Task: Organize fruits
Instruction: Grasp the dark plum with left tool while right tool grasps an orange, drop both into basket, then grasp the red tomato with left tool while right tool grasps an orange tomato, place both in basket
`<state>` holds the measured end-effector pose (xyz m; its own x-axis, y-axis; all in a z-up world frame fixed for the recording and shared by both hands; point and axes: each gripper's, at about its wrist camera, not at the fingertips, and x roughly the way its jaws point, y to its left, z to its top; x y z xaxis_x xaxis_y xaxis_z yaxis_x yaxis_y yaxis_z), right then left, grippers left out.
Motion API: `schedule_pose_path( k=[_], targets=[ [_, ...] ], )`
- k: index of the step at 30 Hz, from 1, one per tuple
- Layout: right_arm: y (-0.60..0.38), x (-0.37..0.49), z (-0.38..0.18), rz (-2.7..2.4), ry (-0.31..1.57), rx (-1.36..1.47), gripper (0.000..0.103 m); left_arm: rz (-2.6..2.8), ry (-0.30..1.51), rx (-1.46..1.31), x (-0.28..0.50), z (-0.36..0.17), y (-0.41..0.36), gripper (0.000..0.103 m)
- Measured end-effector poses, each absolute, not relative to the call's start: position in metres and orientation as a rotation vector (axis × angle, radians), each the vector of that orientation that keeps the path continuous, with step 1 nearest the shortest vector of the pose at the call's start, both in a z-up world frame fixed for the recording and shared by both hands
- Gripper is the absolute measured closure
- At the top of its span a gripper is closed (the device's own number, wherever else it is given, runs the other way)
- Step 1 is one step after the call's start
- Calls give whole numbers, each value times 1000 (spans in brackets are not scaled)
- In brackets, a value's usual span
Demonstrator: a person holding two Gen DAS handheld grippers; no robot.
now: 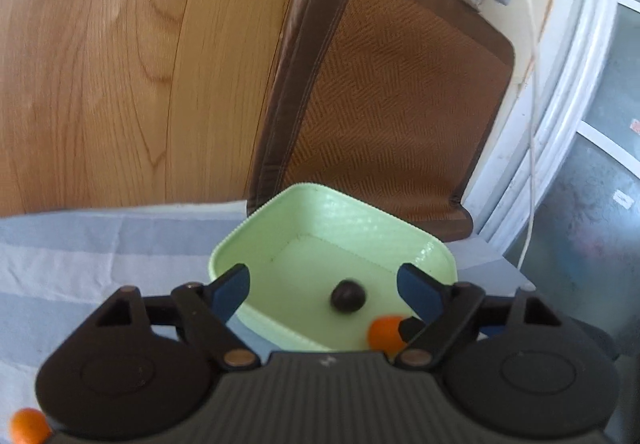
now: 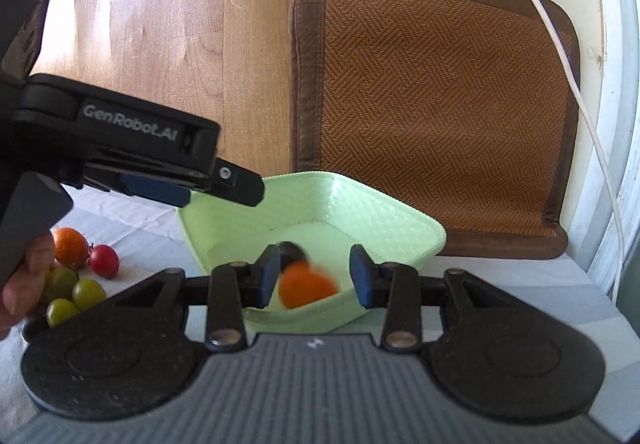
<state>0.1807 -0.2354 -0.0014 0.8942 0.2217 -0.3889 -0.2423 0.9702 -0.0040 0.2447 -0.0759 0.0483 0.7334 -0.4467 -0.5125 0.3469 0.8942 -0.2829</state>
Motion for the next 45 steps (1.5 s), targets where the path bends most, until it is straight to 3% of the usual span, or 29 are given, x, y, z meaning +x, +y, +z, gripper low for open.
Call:
schedule_pose_path(
  k=[10, 16, 23, 29, 33, 34, 35, 45],
  targets=[
    [-247, 151, 15, 313, 308, 73, 62, -160, 408, 45, 114, 80, 17, 19],
    [-220, 127, 23, 459, 392, 101, 62, -116, 488, -17, 68, 56, 65, 19],
    [-168, 100, -1, 551, 556, -6, 58, -214, 550, 18, 70, 24, 56, 21],
    [-147, 113, -13, 512, 633, -55, 56, -248, 635, 73, 83, 0, 39, 42],
    [-139, 116, -17, 504, 634, -79, 57, -239, 659, 64, 85, -5, 40, 64],
    [-137, 117, -17, 504, 637, -90, 63, -238, 660, 65, 84, -5, 40, 71],
    [-137, 115, -16, 506, 633, -97, 68, -240, 661, 62, 81, -4, 42, 72],
    [-179, 76, -9, 475, 587, -53, 68, -403, 638, -36, 57, 21, 13, 71]
  ],
)
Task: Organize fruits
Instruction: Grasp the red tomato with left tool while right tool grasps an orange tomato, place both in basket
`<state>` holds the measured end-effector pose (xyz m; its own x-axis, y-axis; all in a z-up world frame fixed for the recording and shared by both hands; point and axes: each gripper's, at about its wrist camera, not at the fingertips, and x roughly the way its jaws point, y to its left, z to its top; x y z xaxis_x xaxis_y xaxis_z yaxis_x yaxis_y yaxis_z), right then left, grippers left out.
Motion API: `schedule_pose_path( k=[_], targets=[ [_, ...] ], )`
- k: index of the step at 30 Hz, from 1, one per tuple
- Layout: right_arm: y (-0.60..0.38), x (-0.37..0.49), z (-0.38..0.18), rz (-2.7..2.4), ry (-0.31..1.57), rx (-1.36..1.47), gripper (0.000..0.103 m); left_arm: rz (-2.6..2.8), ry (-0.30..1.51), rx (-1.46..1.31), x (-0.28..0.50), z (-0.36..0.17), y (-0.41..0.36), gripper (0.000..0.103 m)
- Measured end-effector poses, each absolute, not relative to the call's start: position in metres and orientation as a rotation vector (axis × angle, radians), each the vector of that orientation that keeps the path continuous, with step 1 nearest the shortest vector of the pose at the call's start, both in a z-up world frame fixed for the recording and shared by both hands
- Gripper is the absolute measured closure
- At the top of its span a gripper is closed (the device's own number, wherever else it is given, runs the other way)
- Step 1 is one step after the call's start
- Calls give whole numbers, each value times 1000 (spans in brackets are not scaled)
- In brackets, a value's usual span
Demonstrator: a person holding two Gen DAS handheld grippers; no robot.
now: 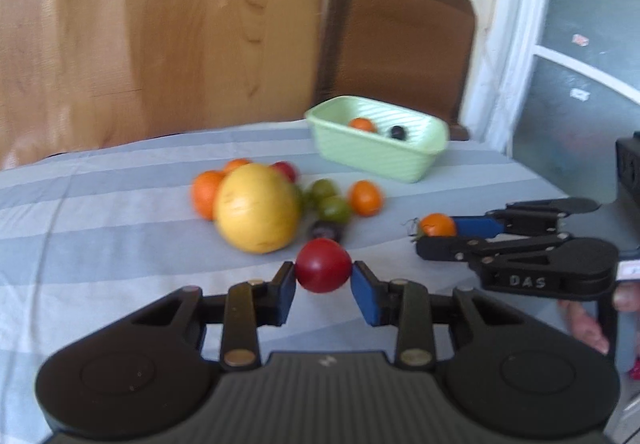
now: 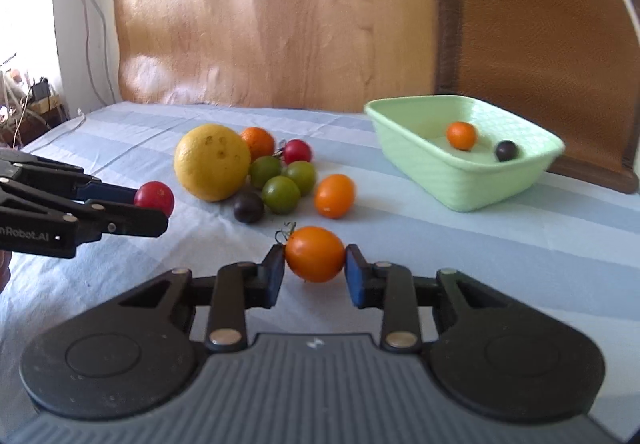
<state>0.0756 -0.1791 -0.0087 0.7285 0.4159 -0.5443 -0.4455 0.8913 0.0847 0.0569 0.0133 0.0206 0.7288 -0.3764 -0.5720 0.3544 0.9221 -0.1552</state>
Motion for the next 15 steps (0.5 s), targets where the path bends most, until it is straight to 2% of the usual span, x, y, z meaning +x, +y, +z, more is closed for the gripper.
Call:
schedule_pose_path(
  k=[9, 15],
  targets=[
    [-242, 117, 14, 297, 443, 28, 68, -530, 631, -89, 150, 65, -60, 69],
    [-250, 168, 6, 258, 447, 40, 68, -473, 658, -100, 221, 60, -88, 69]
  ],
)
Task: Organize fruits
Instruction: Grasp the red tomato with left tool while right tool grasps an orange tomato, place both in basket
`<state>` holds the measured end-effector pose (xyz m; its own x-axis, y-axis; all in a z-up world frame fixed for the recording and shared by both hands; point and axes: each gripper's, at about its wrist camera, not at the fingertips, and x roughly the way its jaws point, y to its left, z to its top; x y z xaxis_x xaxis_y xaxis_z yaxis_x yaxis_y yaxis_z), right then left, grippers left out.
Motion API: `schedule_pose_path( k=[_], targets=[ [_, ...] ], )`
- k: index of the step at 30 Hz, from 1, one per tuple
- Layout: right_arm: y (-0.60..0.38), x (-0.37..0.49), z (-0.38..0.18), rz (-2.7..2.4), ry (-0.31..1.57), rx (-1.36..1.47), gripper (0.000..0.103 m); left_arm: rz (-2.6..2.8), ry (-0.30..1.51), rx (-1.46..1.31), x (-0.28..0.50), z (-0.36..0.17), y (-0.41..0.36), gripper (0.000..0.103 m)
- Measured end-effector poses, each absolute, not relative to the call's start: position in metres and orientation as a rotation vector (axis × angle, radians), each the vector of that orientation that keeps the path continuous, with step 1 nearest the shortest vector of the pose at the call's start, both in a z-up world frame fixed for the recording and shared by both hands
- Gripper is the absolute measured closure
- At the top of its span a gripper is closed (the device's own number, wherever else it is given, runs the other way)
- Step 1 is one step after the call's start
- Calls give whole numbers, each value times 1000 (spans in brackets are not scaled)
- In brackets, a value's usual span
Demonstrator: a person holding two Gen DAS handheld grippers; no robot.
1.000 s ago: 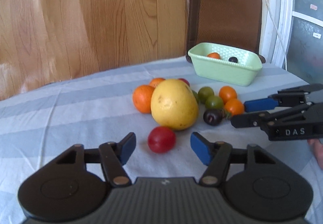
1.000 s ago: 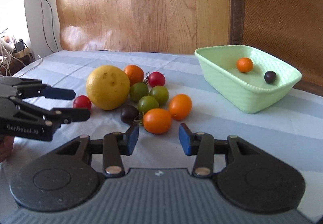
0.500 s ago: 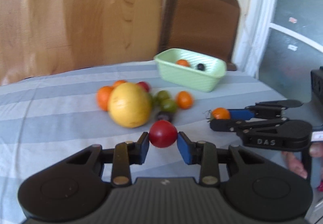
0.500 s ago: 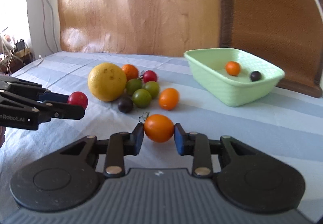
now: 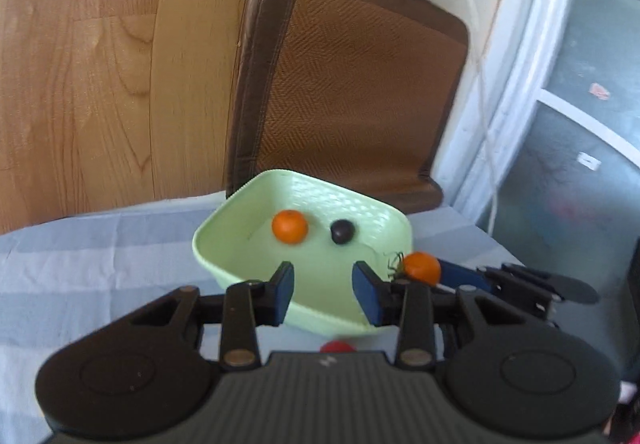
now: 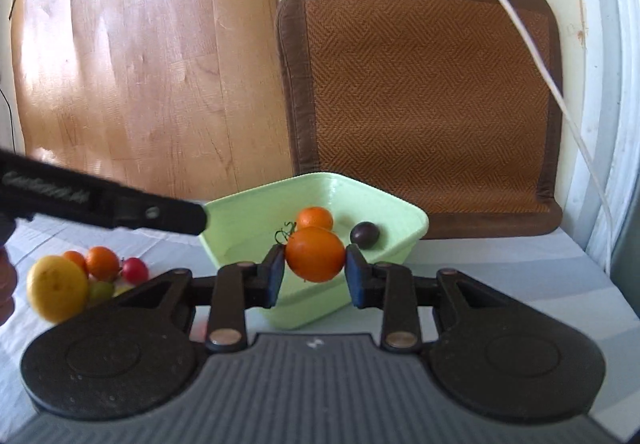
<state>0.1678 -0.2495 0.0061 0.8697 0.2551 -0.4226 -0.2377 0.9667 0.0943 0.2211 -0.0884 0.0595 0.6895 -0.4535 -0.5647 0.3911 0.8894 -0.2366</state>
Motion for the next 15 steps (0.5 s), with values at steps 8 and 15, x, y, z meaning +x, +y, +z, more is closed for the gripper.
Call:
schedule_pose_path(
  k=[8, 15],
  targets=[
    [-238, 190, -12, 266, 455, -4, 67, -444, 715, -141, 255, 40, -93, 69],
    [-254, 185, -9, 273, 426, 82, 62, -468, 648, -96, 206, 44, -74, 62]
  ],
)
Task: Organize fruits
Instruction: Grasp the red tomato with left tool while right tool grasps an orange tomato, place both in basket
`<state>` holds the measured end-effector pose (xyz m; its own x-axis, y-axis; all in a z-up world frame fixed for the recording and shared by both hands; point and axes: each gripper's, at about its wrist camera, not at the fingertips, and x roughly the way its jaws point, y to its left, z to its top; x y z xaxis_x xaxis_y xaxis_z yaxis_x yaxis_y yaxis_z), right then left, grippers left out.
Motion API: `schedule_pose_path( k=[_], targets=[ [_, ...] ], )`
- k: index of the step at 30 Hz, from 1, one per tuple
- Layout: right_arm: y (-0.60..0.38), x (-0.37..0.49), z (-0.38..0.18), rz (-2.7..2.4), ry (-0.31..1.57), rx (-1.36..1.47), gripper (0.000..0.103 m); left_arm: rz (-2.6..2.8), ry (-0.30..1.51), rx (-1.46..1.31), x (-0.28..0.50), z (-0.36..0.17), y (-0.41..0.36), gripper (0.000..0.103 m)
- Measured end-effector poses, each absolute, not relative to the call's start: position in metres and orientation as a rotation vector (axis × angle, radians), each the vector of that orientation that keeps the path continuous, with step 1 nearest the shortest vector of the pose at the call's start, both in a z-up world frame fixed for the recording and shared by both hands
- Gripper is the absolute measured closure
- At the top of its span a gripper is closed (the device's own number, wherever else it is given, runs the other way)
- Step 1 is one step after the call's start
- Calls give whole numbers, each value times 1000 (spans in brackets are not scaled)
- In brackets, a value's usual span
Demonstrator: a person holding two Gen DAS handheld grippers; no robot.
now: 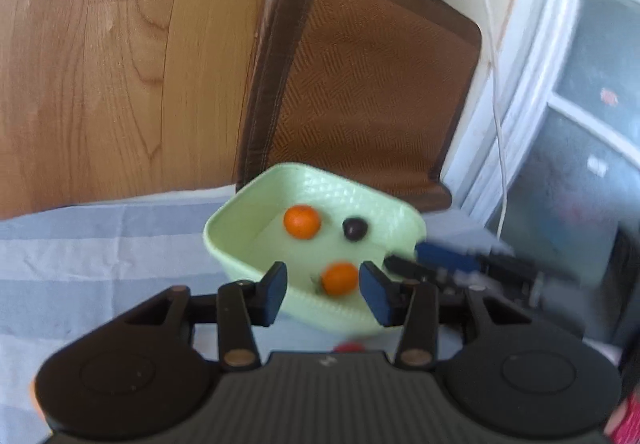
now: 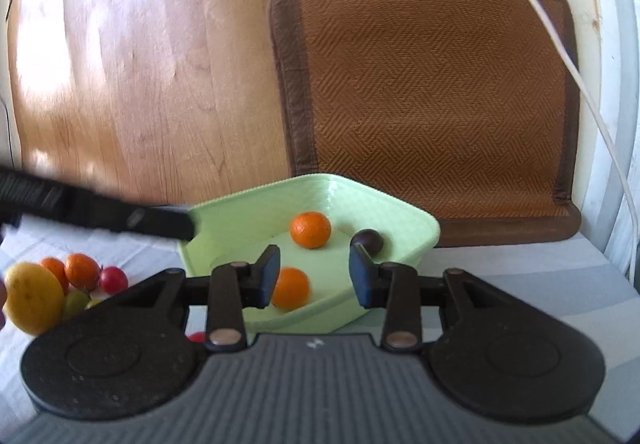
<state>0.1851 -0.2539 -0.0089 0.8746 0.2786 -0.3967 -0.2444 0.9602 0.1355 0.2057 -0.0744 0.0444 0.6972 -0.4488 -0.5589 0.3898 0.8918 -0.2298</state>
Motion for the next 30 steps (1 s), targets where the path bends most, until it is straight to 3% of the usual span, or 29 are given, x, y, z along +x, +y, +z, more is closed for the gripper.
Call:
schedule_pose_path(
  k=[10, 14, 23, 25, 30],
  targets=[
    [-295, 180, -3, 190, 387, 241, 62, -499, 783, 108, 201, 4, -124, 59],
    [-306, 181, -1, 168, 387, 277, 62, -509, 786, 133, 198, -2, -130, 72],
    [-308, 180, 1, 172, 373, 281, 62, -503, 786, 72, 204, -4, -129, 69],
    [-308, 180, 2, 170, 373, 278, 62, -497, 778, 84, 204, -5, -131, 73],
    [-309, 179, 3, 161, 367, 286, 62, -545, 754, 64, 186, 6, -121, 73]
  ],
)
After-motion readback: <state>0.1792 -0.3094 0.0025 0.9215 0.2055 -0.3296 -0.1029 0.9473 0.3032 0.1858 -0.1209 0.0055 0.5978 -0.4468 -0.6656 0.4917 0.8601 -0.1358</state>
